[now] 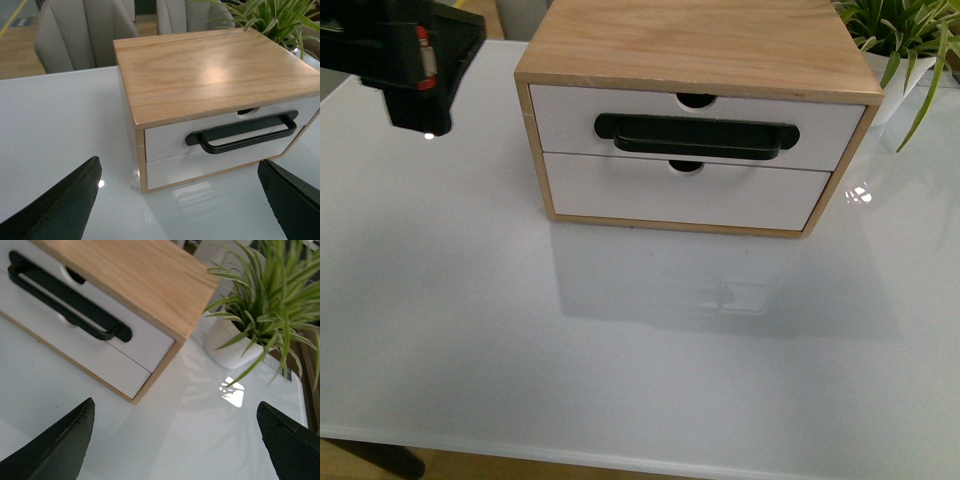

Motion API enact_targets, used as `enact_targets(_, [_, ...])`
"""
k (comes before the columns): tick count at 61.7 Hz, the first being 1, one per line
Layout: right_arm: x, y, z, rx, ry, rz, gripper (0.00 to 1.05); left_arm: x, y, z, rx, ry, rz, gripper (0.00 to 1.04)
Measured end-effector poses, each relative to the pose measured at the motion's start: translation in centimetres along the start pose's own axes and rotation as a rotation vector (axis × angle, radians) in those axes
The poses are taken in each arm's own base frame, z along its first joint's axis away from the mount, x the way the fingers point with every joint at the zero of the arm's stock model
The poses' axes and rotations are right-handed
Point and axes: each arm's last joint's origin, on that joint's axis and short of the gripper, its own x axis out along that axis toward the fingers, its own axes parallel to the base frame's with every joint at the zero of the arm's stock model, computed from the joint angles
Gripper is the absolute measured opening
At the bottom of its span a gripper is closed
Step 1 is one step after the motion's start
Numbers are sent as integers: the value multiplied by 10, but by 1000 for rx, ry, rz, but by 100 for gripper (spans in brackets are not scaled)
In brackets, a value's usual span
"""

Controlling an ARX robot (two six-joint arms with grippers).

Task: Close drawer sideways

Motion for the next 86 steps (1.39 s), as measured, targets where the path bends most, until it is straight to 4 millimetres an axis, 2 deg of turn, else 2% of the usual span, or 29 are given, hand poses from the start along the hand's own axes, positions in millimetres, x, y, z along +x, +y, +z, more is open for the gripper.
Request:
enact_targets(3, [-14, -5, 4, 162, -59, -75, 72, -21, 2, 1, 4, -107, 200, 85])
enact_targets(8, [-25, -6, 3, 273, -81, -81, 56, -44, 9, 0, -10, -175, 347, 71])
enact_targets(18, [-39, -12, -10, 335, -81, -77, 26, -71, 15, -11, -12, -175, 360, 41])
enact_targets(25, [-47, -9, -19, 347, -65, -73, 5, -85, 19, -17, -12, -179, 364, 20])
enact_targets(27, [-49, -8, -19, 346, -63, -73, 2, -89, 19, -19, -12, -195, 367, 14])
enact_targets(31, [-54, -8, -18, 351, -69, -74, 2, -94, 20, -27, -13, -177, 363, 2])
enact_targets(55, [-72, -10, -11, 351, -97, -78, 2, -130, 28, -32, -13, -178, 372, 2])
enact_targets(86, [-90, -9, -11, 350, -103, -79, 2, -152, 20, -29, -8, -201, 369, 2])
